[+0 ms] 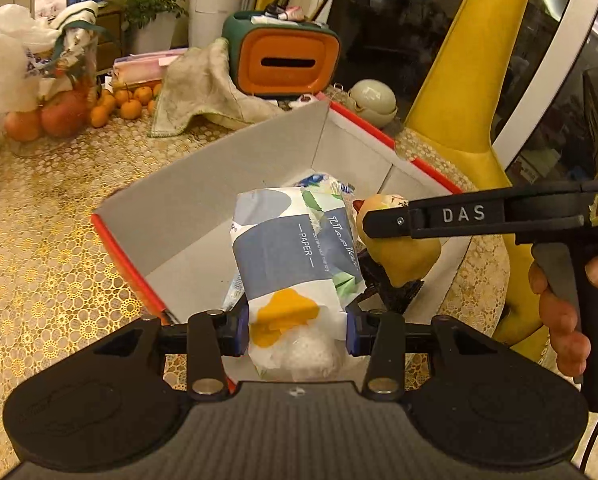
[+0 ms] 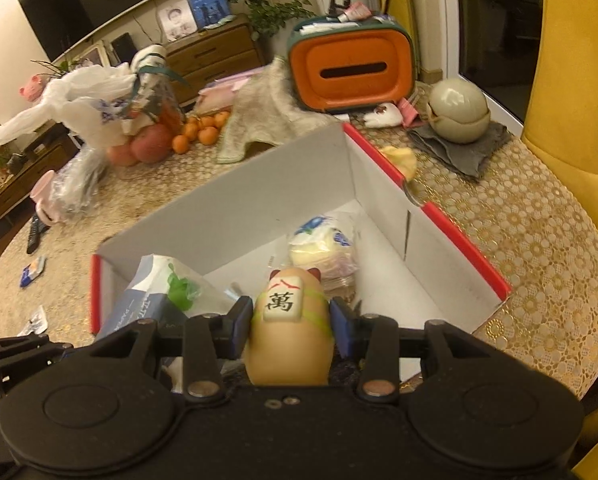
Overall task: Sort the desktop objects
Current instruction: 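Carry the wrapped bread and egg-shaped bun over the red shoebox with both tools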
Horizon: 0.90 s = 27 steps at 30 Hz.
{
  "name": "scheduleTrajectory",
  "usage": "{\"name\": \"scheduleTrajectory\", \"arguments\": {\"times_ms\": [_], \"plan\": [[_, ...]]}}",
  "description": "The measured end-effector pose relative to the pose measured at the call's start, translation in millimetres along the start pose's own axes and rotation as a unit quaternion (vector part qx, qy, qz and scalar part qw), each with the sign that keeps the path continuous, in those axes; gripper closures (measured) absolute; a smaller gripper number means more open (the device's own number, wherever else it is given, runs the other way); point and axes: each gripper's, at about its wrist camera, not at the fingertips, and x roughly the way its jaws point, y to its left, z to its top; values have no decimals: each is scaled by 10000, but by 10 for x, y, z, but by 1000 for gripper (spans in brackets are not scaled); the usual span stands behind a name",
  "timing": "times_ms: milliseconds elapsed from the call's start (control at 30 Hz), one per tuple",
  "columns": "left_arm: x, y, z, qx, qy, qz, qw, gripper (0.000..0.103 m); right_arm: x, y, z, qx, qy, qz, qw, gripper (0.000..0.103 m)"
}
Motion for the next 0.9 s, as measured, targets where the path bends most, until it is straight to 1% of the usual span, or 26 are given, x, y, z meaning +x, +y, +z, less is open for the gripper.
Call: {"name": "scheduleTrajectory", "arguments": {"times_ms": [233, 400, 700, 767, 833, 900], "plan": [[208, 0, -32, 42, 181, 43, 9998, 61, 154, -99, -22, 53, 114, -91, 9999, 62], [330, 7, -33, 74, 300, -18, 9995, 61, 220, -103, -18, 39, 148, -97, 9998, 62], [407, 5, -23, 245, 410, 42, 9988, 57, 253, -57, -2, 10, 193, -84, 9998, 59], [403, -13, -30, 300, 418, 36, 9987, 51, 252, -53, -6, 14, 198, -101, 9998, 58], [391, -36, -37, 345, 419, -71, 9985, 42, 247, -44, -12, 12, 207, -113, 9997, 57], [373, -74, -48, 406, 410, -127, 9983, 38, 237, -42, -17, 16, 211, -131, 9997, 57]]}}
